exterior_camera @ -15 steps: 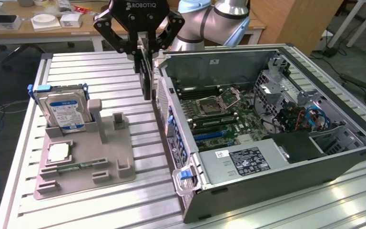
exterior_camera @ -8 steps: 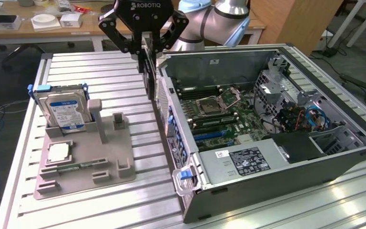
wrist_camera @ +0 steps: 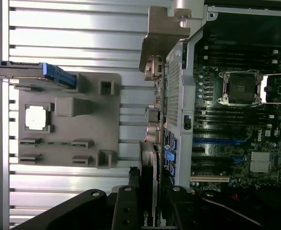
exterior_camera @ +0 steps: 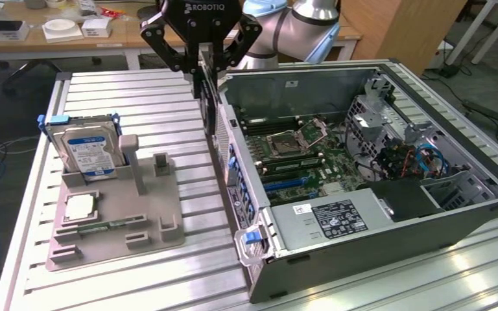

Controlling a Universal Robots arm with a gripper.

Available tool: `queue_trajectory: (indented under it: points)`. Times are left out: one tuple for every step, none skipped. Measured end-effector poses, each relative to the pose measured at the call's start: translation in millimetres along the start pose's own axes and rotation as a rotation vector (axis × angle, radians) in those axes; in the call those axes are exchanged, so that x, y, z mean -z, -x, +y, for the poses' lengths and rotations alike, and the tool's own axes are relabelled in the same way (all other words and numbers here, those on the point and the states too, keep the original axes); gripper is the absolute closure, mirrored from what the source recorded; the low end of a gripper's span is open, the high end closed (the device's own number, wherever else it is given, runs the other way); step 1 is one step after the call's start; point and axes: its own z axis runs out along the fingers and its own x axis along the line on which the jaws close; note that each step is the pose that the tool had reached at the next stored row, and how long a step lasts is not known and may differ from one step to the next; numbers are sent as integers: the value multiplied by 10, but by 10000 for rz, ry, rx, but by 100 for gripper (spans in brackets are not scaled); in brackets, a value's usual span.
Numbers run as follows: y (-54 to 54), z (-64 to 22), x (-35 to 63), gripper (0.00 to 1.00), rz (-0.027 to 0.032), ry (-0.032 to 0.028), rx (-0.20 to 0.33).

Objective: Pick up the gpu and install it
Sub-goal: 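Pick up the gpu and move the gpu toward the slot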

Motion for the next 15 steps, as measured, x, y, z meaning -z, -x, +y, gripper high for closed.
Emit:
queue_trajectory:
  points:
    - [9, 0, -1, 73, -1, 1, 1]
    - [17, 0, -1, 73, 0, 1, 2]
    - [25, -1, -1, 73, 0, 0, 3]
    - [34, -1, -1, 73, 0, 1, 4]
    - [43, -1, -1, 73, 0, 1, 5]
    - [52, -1, -1, 73, -1, 1, 7]
    - [62, -1, -1, 73, 0, 1, 8]
    - [71, -1, -2, 73, 0, 1, 10]
    - [80, -1, -2, 73, 0, 1, 11]
    - [90, -1, -2, 73, -1, 1, 12]
    - [99, -1, -2, 73, 0, 1, 14]
    - [108, -2, -3, 73, 0, 1, 15]
    - [117, -2, -2, 73, 0, 1, 16]
    - [125, -2, -2, 73, 0, 1, 17]
    - [133, -2, -2, 73, 0, 0, 19]
